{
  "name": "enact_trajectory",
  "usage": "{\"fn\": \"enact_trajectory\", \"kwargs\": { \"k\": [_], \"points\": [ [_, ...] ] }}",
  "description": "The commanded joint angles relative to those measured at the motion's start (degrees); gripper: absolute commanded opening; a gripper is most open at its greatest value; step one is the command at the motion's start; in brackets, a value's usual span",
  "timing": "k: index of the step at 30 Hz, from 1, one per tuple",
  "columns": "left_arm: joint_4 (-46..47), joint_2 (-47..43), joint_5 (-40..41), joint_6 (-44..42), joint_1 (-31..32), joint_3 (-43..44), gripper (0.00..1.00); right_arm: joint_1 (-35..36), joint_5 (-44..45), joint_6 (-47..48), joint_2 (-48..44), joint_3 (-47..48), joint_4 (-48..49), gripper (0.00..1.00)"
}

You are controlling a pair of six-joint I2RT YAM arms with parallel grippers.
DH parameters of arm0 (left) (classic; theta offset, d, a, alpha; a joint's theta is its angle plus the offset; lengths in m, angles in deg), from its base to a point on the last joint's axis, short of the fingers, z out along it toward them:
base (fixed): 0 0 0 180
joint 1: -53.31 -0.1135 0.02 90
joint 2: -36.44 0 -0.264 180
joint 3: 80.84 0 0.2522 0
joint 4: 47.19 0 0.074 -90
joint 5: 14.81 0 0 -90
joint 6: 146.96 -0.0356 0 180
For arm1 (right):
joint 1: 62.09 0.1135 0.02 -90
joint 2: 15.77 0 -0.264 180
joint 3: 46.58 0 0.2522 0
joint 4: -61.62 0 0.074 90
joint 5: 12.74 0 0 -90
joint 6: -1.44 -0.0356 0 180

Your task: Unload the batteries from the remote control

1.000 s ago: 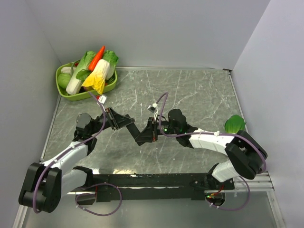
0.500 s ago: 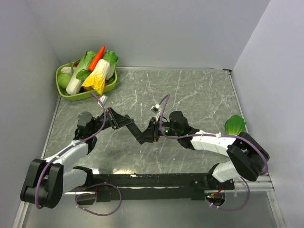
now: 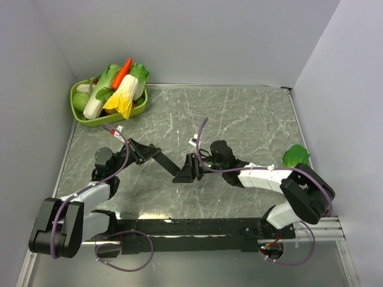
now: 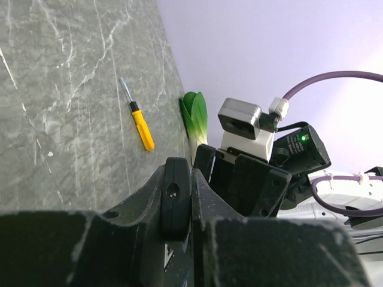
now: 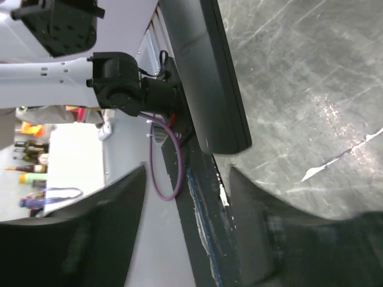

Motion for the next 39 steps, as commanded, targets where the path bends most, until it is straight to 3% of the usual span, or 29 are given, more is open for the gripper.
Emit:
{"fn": "enact_trajectory", "kwargs": {
  "k": [1,7,12,19,30,32,33,36,39],
  "points": [
    [7.1,0.4,0.4,1.2,-0.1,-0.5,0.01,-0.2,0.7,-1.7,1.8,3.9,1.2,0.74],
    [5.4,-2.1,1.0,0.6,-0.1,-1.3,0.01,-0.2,9.6,-1.3,2.9,7.9,-7.3,0.92],
    [4.6,-4.6,1.2,0.5,-0.1,-2.0,0.01,-0.1,7.8,-3.6,5.2,10.2,-4.6,0.92],
    [2.8,-5.6,1.8,-0.1,-0.1,-2.3,0.01,-0.3,7.2,-7.5,6.9,10.0,1.1,0.72],
    [1.1,-5.0,2.2,-0.5,-0.1,-2.4,0.01,-0.3,5.2,-11.9,10.3,9.3,8.2,0.62],
    [1.0,-5.1,2.3,-0.5,-0.1,-2.4,0.01,-0.2,5.8,-11.4,9.7,8.7,7.6,0.51],
    [0.1,-5.3,2.7,-0.7,-0.1,-2.3,0.01,-0.3,6.2,-11.1,9.5,8.5,7.2,0.38],
    [-3.7,-5.0,4.3,-1.8,-0.1,-1.0,0.01,-0.2,7.4,-10.0,8.3,7.4,6.2,0.18],
    [-4.2,-3.5,2.8,-0.6,-1.1,0.2,0.01,-0.4,7.7,-9.2,8.0,6.4,4.8,0.14]
  ]
}}
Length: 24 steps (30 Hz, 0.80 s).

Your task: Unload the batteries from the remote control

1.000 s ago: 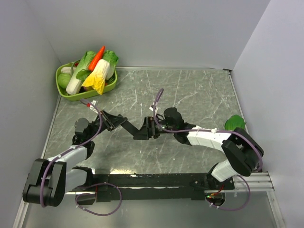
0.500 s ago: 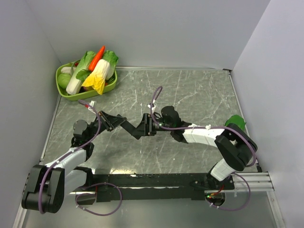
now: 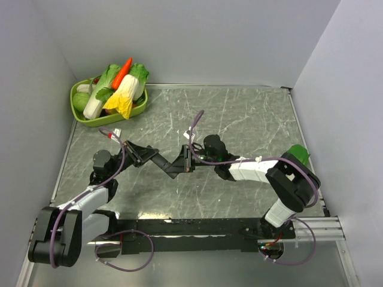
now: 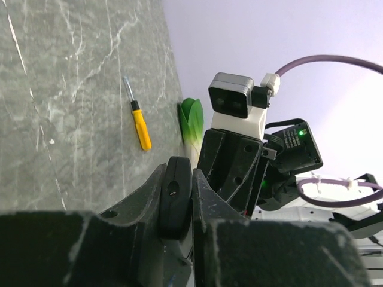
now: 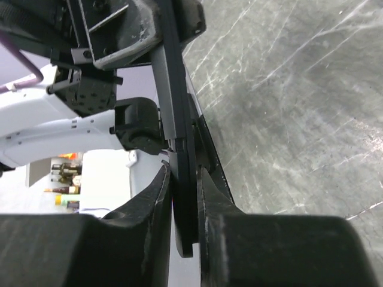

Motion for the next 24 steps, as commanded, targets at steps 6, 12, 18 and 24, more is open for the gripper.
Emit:
{"fn": "enact_trajectory", "kwargs": {
  "k": [6,12,18,24],
  "points": [
    [-2.9,0.1,1.2,-4.4,-1.6,3.5,0.01,-0.8,5.6,-1.3,0.4,-4.4,1.4,0.14],
    [-10.0,-1.9,4.6,-8.0,-1.8,5.4,0.01,-1.3,4.8,-1.3,1.2,-8.4,4.9,0.21],
    [-8.3,0.2,4.8,-7.4,-1.9,5.0,0.01,-1.8,2.4,-2.1,2.1,-9.9,8.0,0.27],
    [-8.7,1.5,5.6,-7.8,-1.8,5.1,0.01,-2.4,1.6,-1.8,2.4,-11.1,7.9,0.31]
  ]
}}
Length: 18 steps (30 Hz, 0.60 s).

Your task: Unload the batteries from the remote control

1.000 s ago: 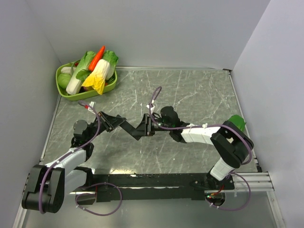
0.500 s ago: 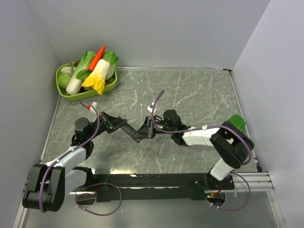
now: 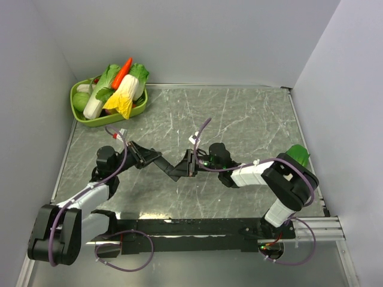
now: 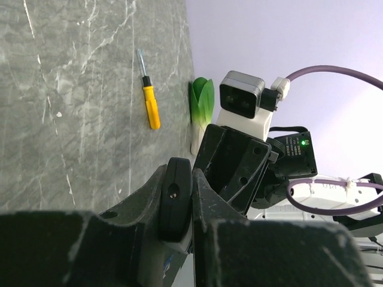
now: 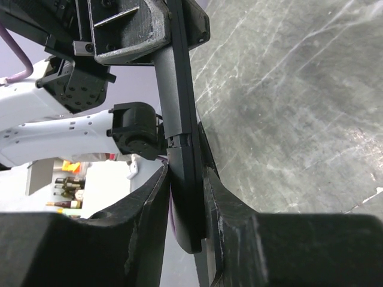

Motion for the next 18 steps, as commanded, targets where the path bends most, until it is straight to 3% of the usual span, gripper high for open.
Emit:
{"fn": "enact_trajectory", "kwargs": {
  "k": [1,5,7,8,10,12,14,18],
  "points": [
    [1.6,0.6,7.4,-6.1,-2.3,2.1,0.01,-2.5,-1.0,1.3,1.6,-2.6,-5.9,0.31],
    [0.3,0.7,8.1,-7.1,-2.3,2.6,0.01,-2.7,-1.9,2.2,1.6,-1.6,-7.7,0.15],
    [-0.9,0.6,8.4,-7.8,-2.3,2.9,0.01,-2.7,-2.4,2.4,1.6,-0.5,-9.9,0.24],
    [-1.3,0.6,9.1,-8.5,-2.3,3.0,0.01,-2.8,-2.2,2.7,1.4,-0.2,-11.2,0.4],
    [-1.5,0.4,9.3,-8.8,-2.2,3.0,0.01,-2.8,-1.4,3.4,0.8,0.5,-14.2,0.46],
    [-0.8,0.4,9.6,-8.6,-2.3,2.6,0.01,-2.8,-1.0,3.8,0.6,0.5,-14.7,0.38],
    [0.2,1.0,9.6,-8.2,-2.3,2.4,0.01,-2.8,-0.7,3.6,0.8,0.4,-14.8,0.23],
    [3.5,2.9,8.1,-6.5,-2.2,1.5,0.01,-3.0,-1.4,3.5,2.1,-0.2,-11.5,0.17]
  ]
}}
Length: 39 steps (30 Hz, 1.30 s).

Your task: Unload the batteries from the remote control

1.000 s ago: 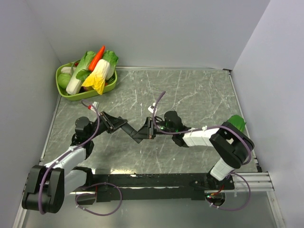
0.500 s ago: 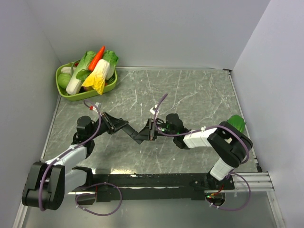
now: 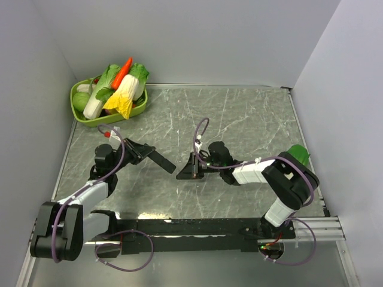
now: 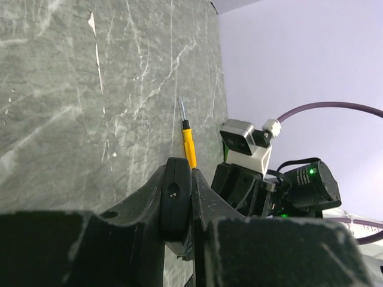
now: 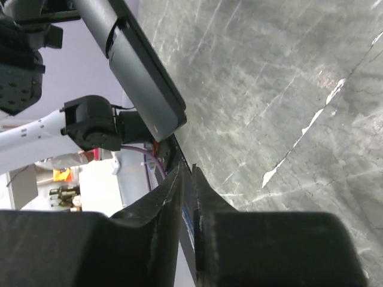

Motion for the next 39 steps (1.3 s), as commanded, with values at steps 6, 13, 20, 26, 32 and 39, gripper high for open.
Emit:
{"fn": "enact_trajectory", "kwargs": {
  "k": [6,13,20,26,32,39],
  "points": [
    [4.6,1.7,0.2,-0.8,0.0,0.5,0.01,-0.7,-3.3,-1.6,2.0,-1.5,8.9,0.57],
    [7.7,2.1,-1.4,1.1,0.3,-0.9,0.01,-0.6,-3.9,-0.5,2.5,2.3,5.7,0.72],
    [11.0,2.3,-2.8,3.5,2.1,-2.8,0.01,-0.7,-4.1,-0.6,3.3,6.9,3.2,0.74],
    [12.6,2.3,-3.3,5.2,2.6,-2.8,0.01,-0.6,-4.5,-0.6,4.9,9.6,2.1,0.66],
    [10.1,2.1,-2.9,5.0,2.6,-1.5,0.01,-0.8,-2.7,-1.3,4.7,7.6,3.9,0.3],
    [1.7,0.4,0.0,-0.2,2.2,2.5,0.01,-2.0,-2.6,-0.2,3.9,2.7,4.9,0.13]
  ]
}}
